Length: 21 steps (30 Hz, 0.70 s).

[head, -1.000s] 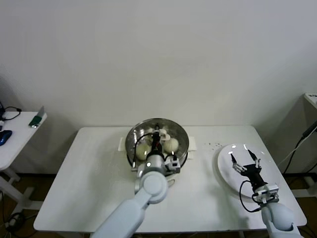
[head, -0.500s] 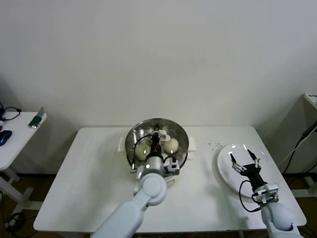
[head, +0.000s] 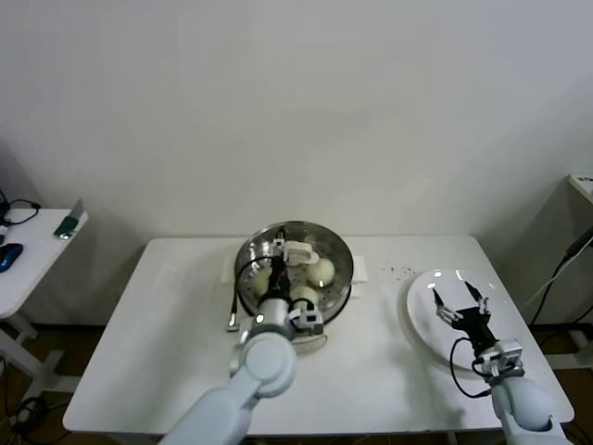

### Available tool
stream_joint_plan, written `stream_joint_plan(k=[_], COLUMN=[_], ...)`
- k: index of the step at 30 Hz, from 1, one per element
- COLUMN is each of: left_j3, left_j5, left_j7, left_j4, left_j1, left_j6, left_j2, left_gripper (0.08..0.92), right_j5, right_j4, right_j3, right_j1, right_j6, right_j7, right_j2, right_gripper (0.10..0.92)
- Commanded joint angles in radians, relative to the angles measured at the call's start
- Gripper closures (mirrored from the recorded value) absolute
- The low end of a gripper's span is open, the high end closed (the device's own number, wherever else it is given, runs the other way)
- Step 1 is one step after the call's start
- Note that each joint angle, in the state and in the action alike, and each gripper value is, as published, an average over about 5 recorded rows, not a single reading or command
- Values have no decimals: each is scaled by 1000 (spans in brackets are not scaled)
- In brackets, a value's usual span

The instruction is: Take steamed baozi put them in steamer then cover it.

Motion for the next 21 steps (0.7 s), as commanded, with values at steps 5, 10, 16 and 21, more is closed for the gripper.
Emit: stream_joint_plan(k=[5, 10, 16, 21], left_j3=[-72, -214, -573, -834], left_j5=[-181, -427, -861, -1164], left_j7=[-144, -359, -568, -531], left_j4=[-296, -351, -348, -283], left_j1=[220, 296, 498, 635], left_j6=[29, -143, -566, -800], left_j2=[138, 162, 150, 88], left_gripper=[196, 178, 177, 177], right_j5=[-6, -8, -39, -34], right_j4=[32, 46, 49, 43], right_j3=[-6, -13, -19, -27], right_j1=[3, -1, -5, -2], right_j6=[-75, -68, -45, -27], right_j7=[24, 24, 22, 17], right_j2=[-12, -14, -7, 4], right_gripper=[203, 203, 203, 203])
